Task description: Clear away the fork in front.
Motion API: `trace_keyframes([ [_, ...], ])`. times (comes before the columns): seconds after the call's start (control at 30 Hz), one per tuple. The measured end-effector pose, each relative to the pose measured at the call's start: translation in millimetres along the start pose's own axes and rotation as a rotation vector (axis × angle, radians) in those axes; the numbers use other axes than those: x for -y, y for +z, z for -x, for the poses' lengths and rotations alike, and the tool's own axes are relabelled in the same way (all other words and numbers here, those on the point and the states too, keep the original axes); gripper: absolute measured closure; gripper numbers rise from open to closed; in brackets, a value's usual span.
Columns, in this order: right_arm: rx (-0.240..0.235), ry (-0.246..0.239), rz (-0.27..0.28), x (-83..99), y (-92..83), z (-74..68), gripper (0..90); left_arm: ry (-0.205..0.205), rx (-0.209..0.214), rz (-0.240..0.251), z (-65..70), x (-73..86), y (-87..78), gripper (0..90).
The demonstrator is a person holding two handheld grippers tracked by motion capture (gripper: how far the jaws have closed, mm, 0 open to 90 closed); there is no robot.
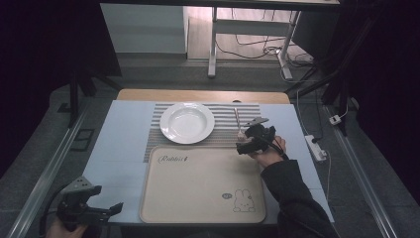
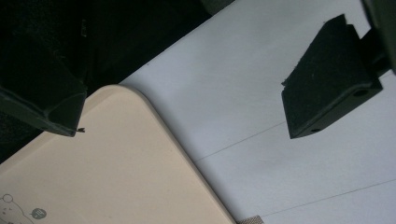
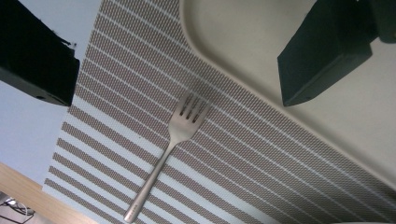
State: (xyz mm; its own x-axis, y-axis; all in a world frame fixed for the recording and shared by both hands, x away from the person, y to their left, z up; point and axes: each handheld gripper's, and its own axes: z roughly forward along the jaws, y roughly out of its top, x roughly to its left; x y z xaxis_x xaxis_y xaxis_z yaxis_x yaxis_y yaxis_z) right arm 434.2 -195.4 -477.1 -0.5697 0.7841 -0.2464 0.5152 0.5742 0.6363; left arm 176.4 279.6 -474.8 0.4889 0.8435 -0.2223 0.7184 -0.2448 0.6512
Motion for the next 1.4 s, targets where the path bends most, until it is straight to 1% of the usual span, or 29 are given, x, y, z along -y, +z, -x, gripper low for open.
trace_keyframes([
  [0.33, 0.044, -0.018, -0.016, -12.6, 21.2, 6.7, 0.0, -0.002, 0.006, -0.005, -0.8, -0.1, 0.4, 0.0],
  [0.43, 0.050, -0.042, -0.028, -14.5, 28.6, 4.3, 0.4, -0.005, 0.008, -0.007, -1.4, -0.1, 0.3, 0.0],
  [0.5, 0.050, -0.059, -0.037, -14.9, 33.2, 2.7, 2.9, -0.005, 0.008, -0.007, -1.4, -0.1, 0.3, 0.0],
  [0.67, 0.042, -0.097, -0.054, -14.4, 40.6, 2.3, 15.3, -0.008, 0.009, -0.006, -1.4, 0.4, 0.1, 0.0],
  [0.73, 0.034, -0.105, -0.056, -14.0, 42.8, 1.8, 20.3, -0.008, 0.009, -0.006, -1.4, 0.5, 0.0, 0.0],
  [0.77, 0.034, -0.105, -0.056, -14.0, 42.8, 1.8, 20.3, -0.008, 0.009, -0.006, -1.4, 0.5, 0.0, 0.0],
  [0.8, 0.034, -0.121, -0.062, -13.3, 45.1, 0.2, 24.8, -0.008, 0.009, -0.006, -1.3, 0.5, 0.0, 0.0],
  [0.87, 0.024, -0.137, -0.076, -12.2, 47.5, -2.8, 28.9, -0.009, 0.009, -0.006, -1.3, 0.6, 0.0, 0.0],
  [0.93, 0.035, -0.160, -0.091, -11.2, 49.1, -5.1, 35.8, -0.009, 0.009, -0.006, -1.3, 0.7, -0.2, 0.0],
  [1.0, 0.025, -0.171, -0.096, -9.8, 49.6, -4.9, 43.8, -0.009, 0.009, -0.006, -1.4, 0.8, -0.3, 0.0],
  [1.07, 0.038, -0.184, -0.104, -9.1, 49.0, -3.3, 50.3, -0.012, 0.011, -0.006, -1.4, 1.1, -0.4, 0.0],
  [1.2, 0.010, -0.170, -0.113, -8.0, 48.4, 0.1, 62.0, -0.011, 0.011, -0.006, -1.6, 1.0, -0.4, 0.0],
  [1.27, 0.003, -0.174, -0.120, -8.0, 48.4, -0.8, 67.6, -0.010, 0.011, -0.007, -1.5, 1.0, -0.4, 0.0],
  [1.4, 0.024, -0.166, -0.139, -8.9, 47.6, -2.5, 71.1, -0.010, 0.011, -0.007, -1.5, 1.0, -0.4, 0.0],
])
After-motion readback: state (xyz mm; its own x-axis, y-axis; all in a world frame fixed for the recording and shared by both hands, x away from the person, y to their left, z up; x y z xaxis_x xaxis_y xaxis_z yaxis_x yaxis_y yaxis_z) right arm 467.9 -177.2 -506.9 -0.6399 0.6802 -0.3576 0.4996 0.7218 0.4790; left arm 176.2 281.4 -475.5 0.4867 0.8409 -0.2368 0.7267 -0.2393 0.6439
